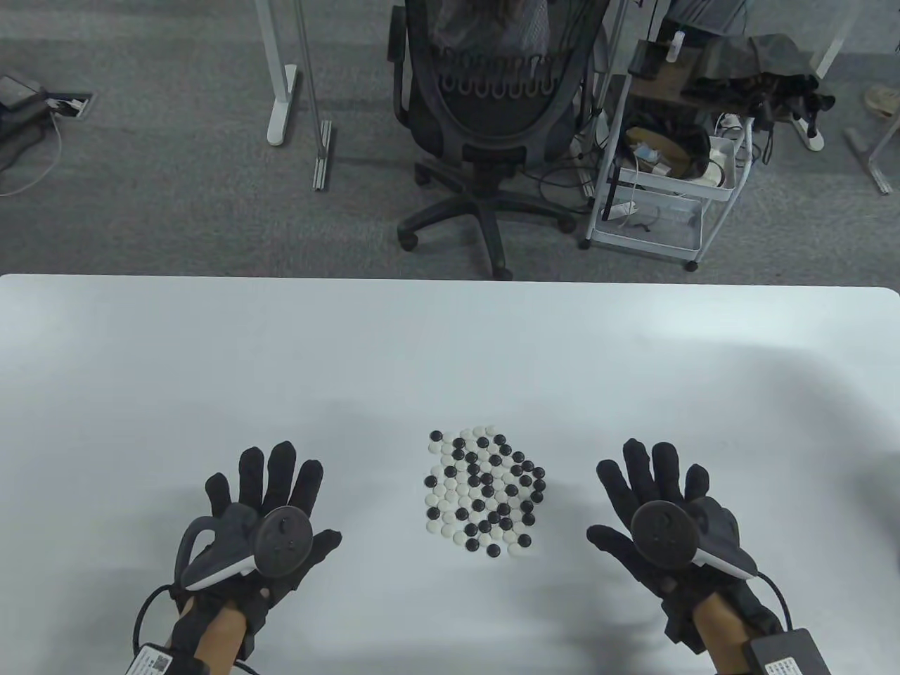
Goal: Go stone sorting task
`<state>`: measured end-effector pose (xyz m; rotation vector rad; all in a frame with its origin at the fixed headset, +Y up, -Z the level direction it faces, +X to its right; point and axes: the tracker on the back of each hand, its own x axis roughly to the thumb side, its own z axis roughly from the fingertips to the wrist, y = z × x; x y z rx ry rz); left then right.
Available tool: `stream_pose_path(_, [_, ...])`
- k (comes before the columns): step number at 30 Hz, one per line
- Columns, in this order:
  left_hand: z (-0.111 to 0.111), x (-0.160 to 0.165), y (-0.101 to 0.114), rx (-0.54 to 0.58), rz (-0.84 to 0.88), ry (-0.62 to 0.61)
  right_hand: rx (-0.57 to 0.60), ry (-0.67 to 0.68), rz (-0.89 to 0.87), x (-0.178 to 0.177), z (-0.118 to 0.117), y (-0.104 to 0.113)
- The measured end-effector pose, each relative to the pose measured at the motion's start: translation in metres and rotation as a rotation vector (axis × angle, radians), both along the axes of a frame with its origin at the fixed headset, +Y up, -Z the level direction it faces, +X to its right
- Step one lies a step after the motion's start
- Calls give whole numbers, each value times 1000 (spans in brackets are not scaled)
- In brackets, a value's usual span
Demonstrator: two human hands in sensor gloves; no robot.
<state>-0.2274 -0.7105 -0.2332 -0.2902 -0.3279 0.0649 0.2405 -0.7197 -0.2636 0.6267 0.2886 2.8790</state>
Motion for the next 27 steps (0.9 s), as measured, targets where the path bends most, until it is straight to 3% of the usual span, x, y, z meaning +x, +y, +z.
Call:
stream_pose_path(10, [0, 1, 0, 0, -4, -6, -23, 12, -59, -2, -9, 7])
stream_pose_path(13, [0, 2, -2, -8, -12, -12, -95, 54, -133, -13, -27, 32])
stream_pose_path(18, [1, 4, 0, 5, -21, -26, -246, 131, -36, -52, -67, 75])
stream_pose_path(22, [2, 4, 0, 10, -20, -32, -407, 107, 13, -84, -106, 65])
stream_pose_path(27, [2, 5, 0, 11, -18, -42, -499, 13, 40, -108, -147, 25])
